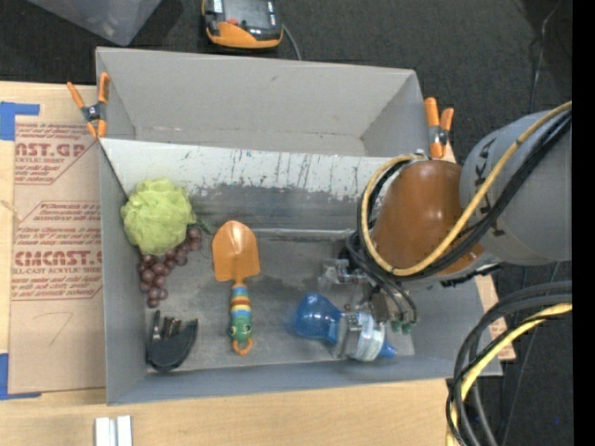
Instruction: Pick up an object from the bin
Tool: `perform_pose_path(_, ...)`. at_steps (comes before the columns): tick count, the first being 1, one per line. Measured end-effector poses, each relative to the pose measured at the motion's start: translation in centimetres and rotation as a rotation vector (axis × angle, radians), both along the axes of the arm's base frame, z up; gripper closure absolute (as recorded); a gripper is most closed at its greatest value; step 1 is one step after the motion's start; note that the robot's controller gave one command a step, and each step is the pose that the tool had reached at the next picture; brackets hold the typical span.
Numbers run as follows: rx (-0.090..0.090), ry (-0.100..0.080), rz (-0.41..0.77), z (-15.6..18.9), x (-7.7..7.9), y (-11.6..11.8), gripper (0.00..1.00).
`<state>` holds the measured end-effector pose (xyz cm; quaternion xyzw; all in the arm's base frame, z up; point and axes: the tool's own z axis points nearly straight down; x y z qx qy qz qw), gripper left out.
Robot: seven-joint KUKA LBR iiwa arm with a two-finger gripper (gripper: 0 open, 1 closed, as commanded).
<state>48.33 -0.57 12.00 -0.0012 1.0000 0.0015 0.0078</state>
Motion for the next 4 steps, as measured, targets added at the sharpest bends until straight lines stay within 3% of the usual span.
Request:
perform_pose_path(1, 0.000, 0.011, -0.038, -4.21, 0.19, -0.96, 0.00)
perform_pose_path(2, 0.000, -0.002, -0.003, -5.00, 0.46, -1.43, 0.00)
perform_pose_path(3, 0.001, 0.011, -0.035, -4.33, 0.18, -0.89, 1.00)
perform_pose_path(4, 0.001, 0.011, -0.035, -4.33, 0.18, -0.89, 1.00)
